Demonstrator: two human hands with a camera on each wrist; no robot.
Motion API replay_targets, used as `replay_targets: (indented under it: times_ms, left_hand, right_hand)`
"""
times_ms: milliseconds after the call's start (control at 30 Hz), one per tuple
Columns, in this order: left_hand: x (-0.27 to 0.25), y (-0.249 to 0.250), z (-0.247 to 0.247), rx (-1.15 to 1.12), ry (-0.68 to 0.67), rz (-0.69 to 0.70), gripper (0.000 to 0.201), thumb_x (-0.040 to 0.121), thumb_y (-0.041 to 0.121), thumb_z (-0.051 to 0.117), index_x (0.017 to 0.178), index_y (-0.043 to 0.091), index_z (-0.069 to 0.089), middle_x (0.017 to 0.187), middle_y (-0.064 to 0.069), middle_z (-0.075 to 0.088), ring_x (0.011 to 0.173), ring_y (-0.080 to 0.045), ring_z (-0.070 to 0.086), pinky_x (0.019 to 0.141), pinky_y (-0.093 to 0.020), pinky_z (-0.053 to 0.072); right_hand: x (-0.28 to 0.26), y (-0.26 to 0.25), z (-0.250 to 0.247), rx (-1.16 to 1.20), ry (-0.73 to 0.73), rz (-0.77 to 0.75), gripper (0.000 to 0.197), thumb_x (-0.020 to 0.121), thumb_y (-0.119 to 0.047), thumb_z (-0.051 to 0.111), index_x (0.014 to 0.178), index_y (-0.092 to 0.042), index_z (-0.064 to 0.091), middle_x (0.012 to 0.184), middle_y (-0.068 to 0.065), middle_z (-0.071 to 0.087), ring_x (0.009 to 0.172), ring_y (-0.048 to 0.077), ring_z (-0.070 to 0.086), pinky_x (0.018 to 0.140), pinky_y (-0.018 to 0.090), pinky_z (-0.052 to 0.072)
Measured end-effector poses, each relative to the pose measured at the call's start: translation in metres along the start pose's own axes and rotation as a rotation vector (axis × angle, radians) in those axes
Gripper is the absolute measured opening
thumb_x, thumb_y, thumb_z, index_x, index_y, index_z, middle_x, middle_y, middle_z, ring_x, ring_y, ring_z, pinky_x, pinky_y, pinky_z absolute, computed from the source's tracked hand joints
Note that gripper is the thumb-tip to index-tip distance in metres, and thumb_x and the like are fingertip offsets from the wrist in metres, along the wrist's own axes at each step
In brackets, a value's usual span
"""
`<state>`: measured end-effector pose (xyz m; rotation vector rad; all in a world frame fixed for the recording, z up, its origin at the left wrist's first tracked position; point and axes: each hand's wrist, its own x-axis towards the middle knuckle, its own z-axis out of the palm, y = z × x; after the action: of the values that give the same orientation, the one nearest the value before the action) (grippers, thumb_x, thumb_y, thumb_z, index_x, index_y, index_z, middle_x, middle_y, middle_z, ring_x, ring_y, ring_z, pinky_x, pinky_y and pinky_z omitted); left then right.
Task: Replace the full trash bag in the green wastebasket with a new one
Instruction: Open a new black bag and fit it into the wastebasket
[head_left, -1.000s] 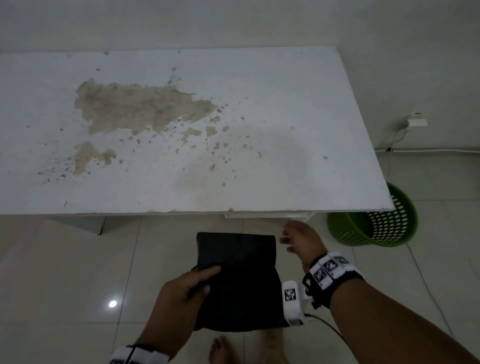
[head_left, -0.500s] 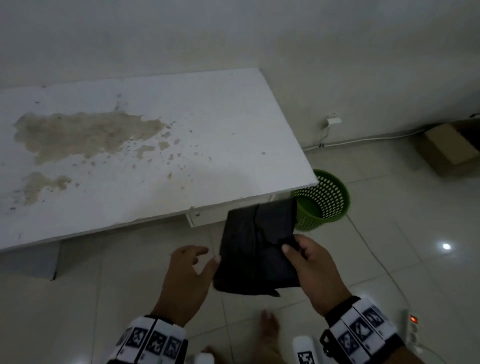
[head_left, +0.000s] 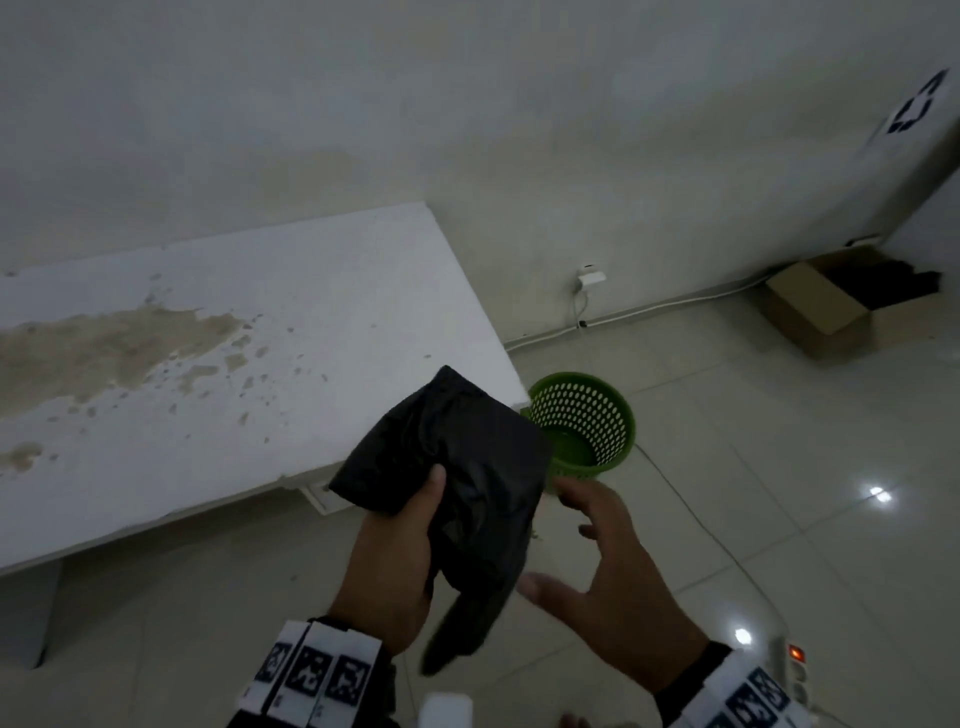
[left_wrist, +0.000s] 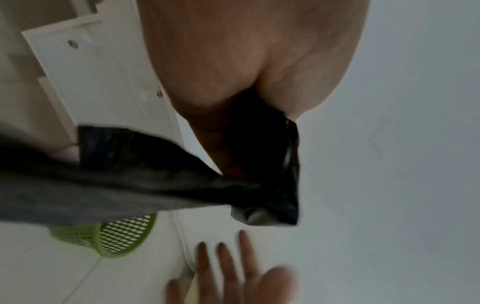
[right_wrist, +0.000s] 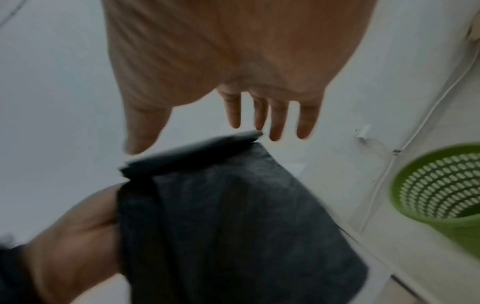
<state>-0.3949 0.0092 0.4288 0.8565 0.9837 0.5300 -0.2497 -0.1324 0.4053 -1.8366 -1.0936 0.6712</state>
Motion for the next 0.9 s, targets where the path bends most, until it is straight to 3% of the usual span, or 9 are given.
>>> replay_targets:
  times_ms: [133,267,367,433,500,567,667,767,900]
  left_hand:
    - [-0.002,0.012,0.056,-0.088,-0.02,-0.01,0.034,0.091,0.041,0.066,0.12,0.023,0.071,0.114,-0.001,0.075,0.103,-0.027,0.073,0.101,-0.049,0.05]
    - [-0.008,0.019,0.116,-0.165,-0.043,-0.021,0.031,0.093,0.039,0.065,0.117,0.02,0.072,0.109,-0.002,0.077,0.093,-0.027,0.075,0.086,-0.042,0.056]
    - [-0.01,0.019,0.156,-0.288,-0.059,-0.059,0.032,0.096,0.038,0.06,0.115,0.015,0.072,0.109,-0.008,0.077,0.093,-0.031,0.075,0.078,-0.04,0.058]
    - [-0.008,0.017,0.178,-0.346,-0.059,-0.031,0.034,0.1,0.036,0.054,0.12,0.013,0.07,0.113,-0.009,0.075,0.096,-0.029,0.075,0.073,-0.037,0.059]
    - [-0.006,0.014,0.195,-0.386,-0.064,0.001,0.037,0.102,0.035,0.051,0.126,0.013,0.066,0.117,-0.009,0.074,0.099,-0.027,0.074,0.072,-0.036,0.061]
    - [-0.005,0.012,0.207,-0.408,-0.107,0.001,0.041,0.102,0.039,0.05,0.13,0.013,0.063,0.119,-0.009,0.073,0.101,-0.028,0.073,0.07,-0.037,0.062]
    - [-0.001,0.009,0.214,-0.29,-0.263,0.002,0.052,0.095,0.05,0.053,0.132,0.015,0.062,0.124,-0.012,0.07,0.109,-0.028,0.07,0.085,-0.042,0.059]
    - [0.012,-0.002,0.207,0.086,-0.294,0.147,0.065,0.079,0.056,0.073,0.133,0.023,0.058,0.13,-0.004,0.067,0.113,-0.018,0.068,0.095,-0.038,0.056]
    - [0.026,-0.021,0.204,0.429,-0.354,0.191,0.07,0.067,0.045,0.089,0.127,0.031,0.056,0.117,0.011,0.073,0.104,-0.005,0.07,0.081,-0.023,0.058]
  right_hand:
    - [-0.01,0.03,-0.048,0.012,-0.264,0.16,0.121,0.052,-0.074,0.08,0.141,-0.058,0.0,0.15,-0.035,0.012,0.134,-0.017,0.025,0.104,0.012,0.03]
    - [-0.014,0.043,-0.077,0.108,-0.327,0.165,0.123,0.053,-0.073,0.08,0.144,-0.055,-0.001,0.153,-0.033,0.013,0.136,-0.015,0.025,0.111,0.023,0.034]
    - [-0.01,0.049,-0.091,-0.012,-0.276,0.03,0.127,0.054,-0.075,0.079,0.149,-0.047,0.0,0.152,-0.037,0.002,0.14,-0.017,0.011,0.115,0.016,0.023]
    - [-0.007,0.049,-0.097,-0.08,-0.192,0.0,0.114,0.057,-0.073,0.077,0.147,-0.046,0.013,0.146,-0.038,0.013,0.134,-0.019,0.02,0.111,0.012,0.026]
    - [-0.004,0.054,-0.103,-0.077,-0.06,0.005,0.065,0.073,-0.053,0.076,0.125,-0.056,0.037,0.125,-0.042,0.04,0.11,-0.024,0.042,0.093,0.005,0.038]
    - [0.001,0.057,-0.11,-0.07,0.03,0.018,0.02,0.09,-0.029,0.065,0.1,-0.046,0.061,0.098,-0.026,0.065,0.09,-0.013,0.058,0.077,0.011,0.046]
    - [0.015,0.067,-0.126,0.069,0.113,0.131,0.026,0.093,-0.009,0.056,0.085,-0.029,0.071,0.081,-0.011,0.073,0.077,-0.005,0.066,0.067,0.018,0.051]
    - [0.038,0.068,-0.149,0.421,0.187,0.264,0.021,0.099,-0.017,0.054,0.095,-0.017,0.075,0.09,0.006,0.076,0.088,0.021,0.072,0.078,0.04,0.058]
    - [0.08,0.054,-0.175,0.731,0.193,0.338,0.024,0.1,-0.018,0.053,0.101,-0.005,0.074,0.099,0.022,0.074,0.096,0.038,0.07,0.083,0.047,0.057]
